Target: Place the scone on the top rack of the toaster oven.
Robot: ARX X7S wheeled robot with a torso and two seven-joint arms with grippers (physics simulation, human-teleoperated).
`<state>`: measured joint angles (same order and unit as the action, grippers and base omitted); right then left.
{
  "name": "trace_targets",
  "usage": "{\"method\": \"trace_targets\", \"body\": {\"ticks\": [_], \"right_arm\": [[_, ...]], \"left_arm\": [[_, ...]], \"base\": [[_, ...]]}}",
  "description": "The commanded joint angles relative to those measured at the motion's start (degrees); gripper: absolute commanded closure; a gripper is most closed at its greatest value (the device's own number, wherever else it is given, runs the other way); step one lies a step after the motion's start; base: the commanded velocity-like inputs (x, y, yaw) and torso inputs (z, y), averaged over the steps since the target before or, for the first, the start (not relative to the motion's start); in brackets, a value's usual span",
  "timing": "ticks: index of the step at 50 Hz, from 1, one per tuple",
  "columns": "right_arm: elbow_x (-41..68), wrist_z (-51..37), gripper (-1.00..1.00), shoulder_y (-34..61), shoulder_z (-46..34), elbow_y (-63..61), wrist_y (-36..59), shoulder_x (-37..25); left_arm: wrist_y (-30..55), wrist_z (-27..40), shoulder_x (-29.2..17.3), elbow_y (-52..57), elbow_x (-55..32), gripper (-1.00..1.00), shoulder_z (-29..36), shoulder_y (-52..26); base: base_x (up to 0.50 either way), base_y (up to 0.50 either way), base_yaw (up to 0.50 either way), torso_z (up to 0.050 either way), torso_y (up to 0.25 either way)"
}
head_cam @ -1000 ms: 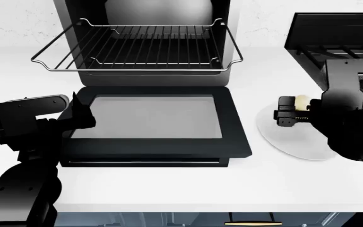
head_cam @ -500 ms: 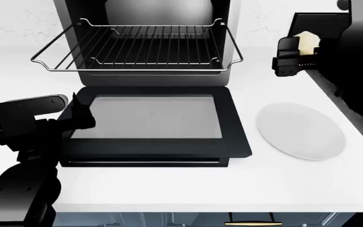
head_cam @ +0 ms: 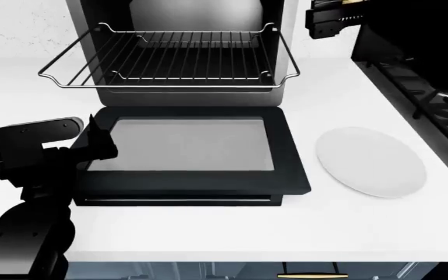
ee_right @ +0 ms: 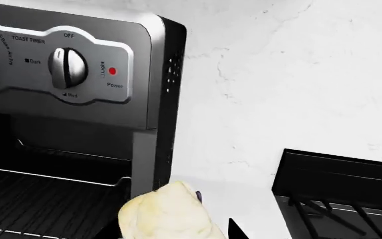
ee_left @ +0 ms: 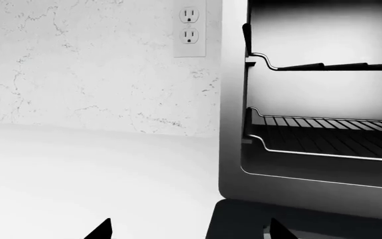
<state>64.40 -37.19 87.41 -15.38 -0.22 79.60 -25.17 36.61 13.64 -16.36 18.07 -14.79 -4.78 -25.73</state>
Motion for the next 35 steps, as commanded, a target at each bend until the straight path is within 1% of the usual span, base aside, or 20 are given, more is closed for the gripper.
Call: {"method": "trace_targets", "body": {"ticks": [1, 7, 21, 35], "right_arm": [[-0.88, 3.11, 1.0, 2.33, -2.77, 1.47, -2.2, 2.41], [-1.07, 4.29, 1.0, 2.9, -3.9, 1.71, -3.09, 3.32], [1.92, 4.64, 1.0, 2.06, -3.63, 1.6, -3.2, 6.16], [-0.12, 10.69, 1.0, 2.25, -7.38, 3.8, -7.66, 8.53]], "left_arm": [[0.45, 0.24, -0.01, -0.53, -0.56, -1.0, 0.21, 0.98], [0.11, 0.32, -0.01, -0.51, -0.59, -1.0, 0.36, 1.32], [0.27, 0.57, -0.29, -0.41, -0.84, -1.0, 0.51, 1.32], [0.2, 0.75, -0.52, -0.55, -1.11, -1.0, 0.64, 1.44]], "base": [[0.0, 0.0, 0.0, 0.0, 0.0], [0.0, 0.0, 0.0, -0.002, 0.0], [0.0, 0.0, 0.0, -0.001, 0.0], [0.0, 0.0, 0.0, 0.0, 0.0]]}}
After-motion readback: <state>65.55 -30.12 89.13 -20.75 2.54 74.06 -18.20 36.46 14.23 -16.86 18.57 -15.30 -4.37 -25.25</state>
